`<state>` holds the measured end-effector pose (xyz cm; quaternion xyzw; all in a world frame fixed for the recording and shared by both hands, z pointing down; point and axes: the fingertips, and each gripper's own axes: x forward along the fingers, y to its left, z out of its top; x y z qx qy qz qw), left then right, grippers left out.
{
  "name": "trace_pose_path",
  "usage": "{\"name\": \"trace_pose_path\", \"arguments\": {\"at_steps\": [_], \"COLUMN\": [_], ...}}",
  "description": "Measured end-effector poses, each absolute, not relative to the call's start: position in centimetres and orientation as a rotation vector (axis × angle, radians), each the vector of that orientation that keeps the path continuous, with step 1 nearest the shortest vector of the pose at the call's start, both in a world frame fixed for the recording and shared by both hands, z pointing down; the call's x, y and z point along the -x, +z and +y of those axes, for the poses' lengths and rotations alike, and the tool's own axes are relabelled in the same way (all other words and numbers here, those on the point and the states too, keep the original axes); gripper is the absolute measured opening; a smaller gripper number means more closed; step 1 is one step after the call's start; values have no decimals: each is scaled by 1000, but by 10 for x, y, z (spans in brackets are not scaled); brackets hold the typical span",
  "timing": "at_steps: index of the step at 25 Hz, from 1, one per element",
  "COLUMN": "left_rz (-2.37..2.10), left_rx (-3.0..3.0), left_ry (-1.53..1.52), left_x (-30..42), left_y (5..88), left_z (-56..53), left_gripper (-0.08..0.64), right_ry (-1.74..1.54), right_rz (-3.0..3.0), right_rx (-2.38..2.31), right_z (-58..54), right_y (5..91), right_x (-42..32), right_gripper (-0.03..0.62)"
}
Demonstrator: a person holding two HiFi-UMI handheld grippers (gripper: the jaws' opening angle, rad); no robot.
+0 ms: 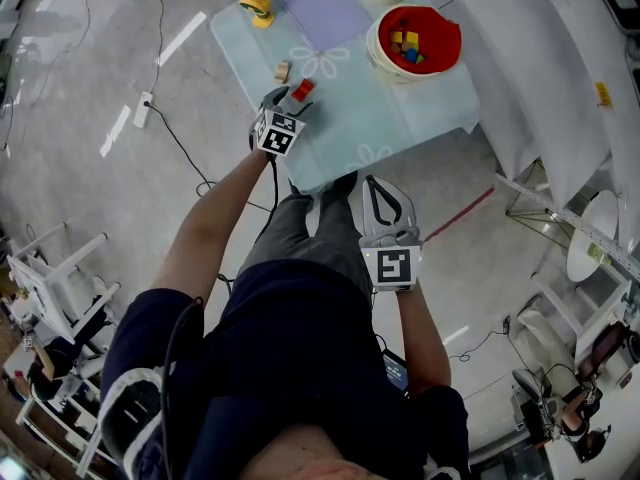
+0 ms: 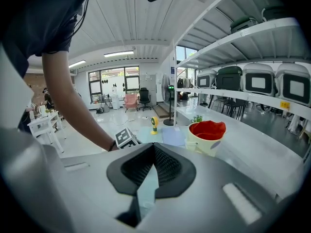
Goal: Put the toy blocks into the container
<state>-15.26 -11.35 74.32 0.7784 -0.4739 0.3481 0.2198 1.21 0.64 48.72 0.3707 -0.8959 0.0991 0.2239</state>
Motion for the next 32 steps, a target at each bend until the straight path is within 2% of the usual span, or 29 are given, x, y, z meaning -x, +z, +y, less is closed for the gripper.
{"name": "trace_pose_path", "arguments": {"at_steps": [12, 32], "left_rz": [-1274, -1285], "left_rx": [-2118, -2059], "left_ry": [1004, 1019], "left_x": [153, 162], "left_y": [760, 776], "left_z": [-117, -120], "left_gripper": [236, 152], "right_ry": [283, 326], "right_rz": [-2463, -2453], "right_rx": [-1018, -1018], "right_z": [3, -1], "right_y": [495, 502], "right_x": [-11, -13], "right_gripper": [-2, -2]}}
